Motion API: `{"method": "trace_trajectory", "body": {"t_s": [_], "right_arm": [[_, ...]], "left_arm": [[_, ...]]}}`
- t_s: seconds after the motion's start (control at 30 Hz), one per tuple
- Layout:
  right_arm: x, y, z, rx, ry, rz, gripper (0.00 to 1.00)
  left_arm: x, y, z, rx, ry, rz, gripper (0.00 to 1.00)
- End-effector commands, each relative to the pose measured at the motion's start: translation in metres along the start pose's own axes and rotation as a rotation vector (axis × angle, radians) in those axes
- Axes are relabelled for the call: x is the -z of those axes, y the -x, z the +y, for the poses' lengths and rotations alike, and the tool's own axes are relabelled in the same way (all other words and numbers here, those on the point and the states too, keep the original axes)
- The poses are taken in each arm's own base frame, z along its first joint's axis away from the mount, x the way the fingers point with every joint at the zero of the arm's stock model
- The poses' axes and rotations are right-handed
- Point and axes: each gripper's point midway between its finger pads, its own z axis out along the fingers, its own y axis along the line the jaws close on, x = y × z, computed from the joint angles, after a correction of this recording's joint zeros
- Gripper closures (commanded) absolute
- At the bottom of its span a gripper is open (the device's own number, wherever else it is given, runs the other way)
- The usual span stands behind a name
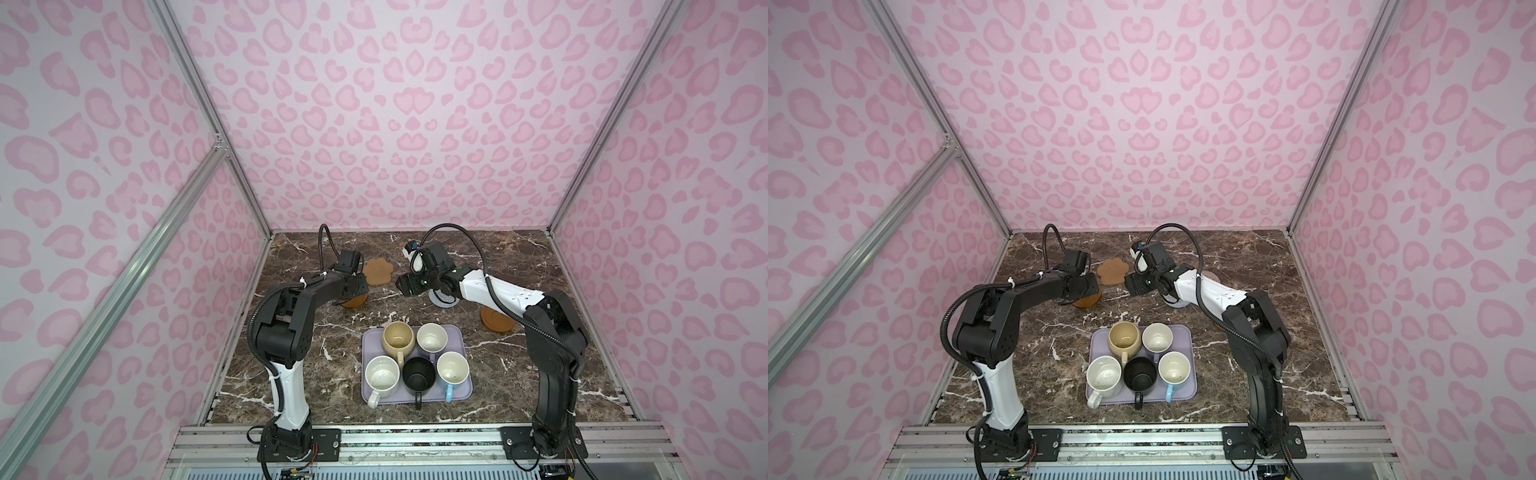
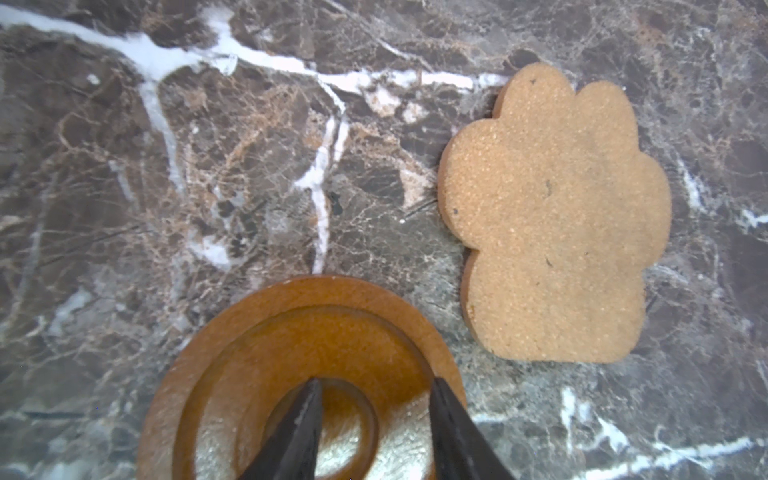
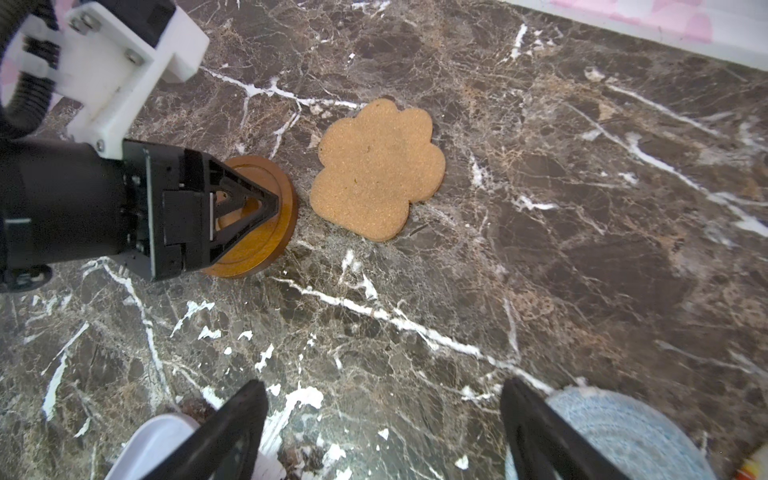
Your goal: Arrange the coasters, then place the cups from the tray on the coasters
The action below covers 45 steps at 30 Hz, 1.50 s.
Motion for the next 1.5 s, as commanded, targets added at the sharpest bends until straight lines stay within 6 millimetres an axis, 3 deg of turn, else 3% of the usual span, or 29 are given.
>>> {"method": "trace_trajectory", "body": {"t_s": [0.0,0.27,0.47,0.67,0.73,1.0,1.23,1.47], "right_arm": [[-0.002,-0.003,-0.005,-0.005,-0.023,0.012,0.1],[0.008,0.005,-0.005,-0.008,-0.03,-0.015,0.05],[0.022,0.009,-0.007,-0.011,-0.048,-0.04,0.02],[0.039,0.015,-0.011,0.001,-0.05,-0.083,0.0],[0.042,0.017,-0.017,-0.009,-0.049,-0.088,0.01],[0.04,0.021,-0.046,-0.056,-0.059,-0.088,0.01],[0.023,0.009,-0.064,-0.089,-0.06,-0.052,0.0],[0.013,0.006,-0.069,-0.1,-0.047,-0.035,0.0]], "left_arm": [[0.002,-0.011,0.012,0.011,0.037,0.041,0.55],[0.022,0.002,-0.001,0.02,-0.017,0.011,0.51],[0.05,0.02,-0.017,0.004,-0.069,-0.048,0.45],[0.069,0.039,-0.04,-0.035,-0.101,-0.092,0.06],[0.068,0.047,-0.045,-0.038,-0.098,-0.09,0.02],[0.038,0.062,-0.053,-0.062,-0.015,-0.056,0.02],[0.006,0.055,-0.068,-0.095,-0.008,0.001,0.0],[-0.015,0.046,-0.078,-0.12,0.018,0.035,0.0]]}}
